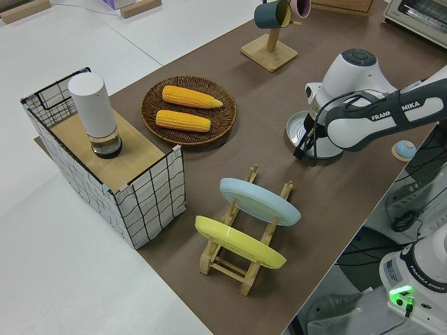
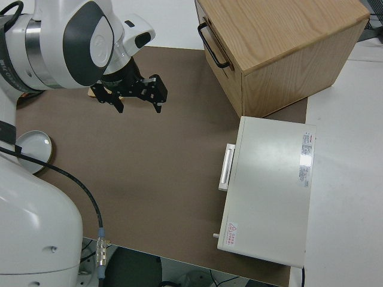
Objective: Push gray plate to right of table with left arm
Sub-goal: 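Push the gray plate with the left gripper away from the plate rack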
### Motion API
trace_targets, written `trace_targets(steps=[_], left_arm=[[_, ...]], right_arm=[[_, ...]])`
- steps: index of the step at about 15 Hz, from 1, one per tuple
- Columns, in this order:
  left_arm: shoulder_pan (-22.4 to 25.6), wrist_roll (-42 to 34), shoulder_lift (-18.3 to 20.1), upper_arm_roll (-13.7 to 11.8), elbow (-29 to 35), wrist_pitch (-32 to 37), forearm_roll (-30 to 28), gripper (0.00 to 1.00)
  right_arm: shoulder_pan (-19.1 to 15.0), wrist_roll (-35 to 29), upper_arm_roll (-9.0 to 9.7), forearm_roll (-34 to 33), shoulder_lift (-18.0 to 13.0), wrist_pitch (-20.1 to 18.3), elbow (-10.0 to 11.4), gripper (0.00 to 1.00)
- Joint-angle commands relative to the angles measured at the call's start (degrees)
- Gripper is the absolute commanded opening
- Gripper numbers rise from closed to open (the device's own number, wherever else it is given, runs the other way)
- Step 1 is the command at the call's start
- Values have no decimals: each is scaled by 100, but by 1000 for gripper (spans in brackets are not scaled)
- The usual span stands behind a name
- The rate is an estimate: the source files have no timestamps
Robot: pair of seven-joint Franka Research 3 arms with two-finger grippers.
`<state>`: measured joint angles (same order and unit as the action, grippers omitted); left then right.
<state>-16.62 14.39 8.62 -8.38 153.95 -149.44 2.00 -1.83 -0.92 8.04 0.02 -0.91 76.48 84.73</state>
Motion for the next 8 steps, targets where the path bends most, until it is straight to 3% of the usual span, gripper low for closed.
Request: trace_targets(steps=[1, 6, 8], left_arm=[[-263, 362, -238, 11, -67, -120, 10, 0], [-456, 608, -264, 11, -93, -129, 2, 0], [-579, 688, -456, 20, -154, -155, 10, 0]], right_arm=[[-107, -75, 92, 25, -14, -89, -53, 983], [-107, -66, 92, 25, -14, -89, -53, 983], [-107, -66, 92, 25, -14, -89, -53, 983]])
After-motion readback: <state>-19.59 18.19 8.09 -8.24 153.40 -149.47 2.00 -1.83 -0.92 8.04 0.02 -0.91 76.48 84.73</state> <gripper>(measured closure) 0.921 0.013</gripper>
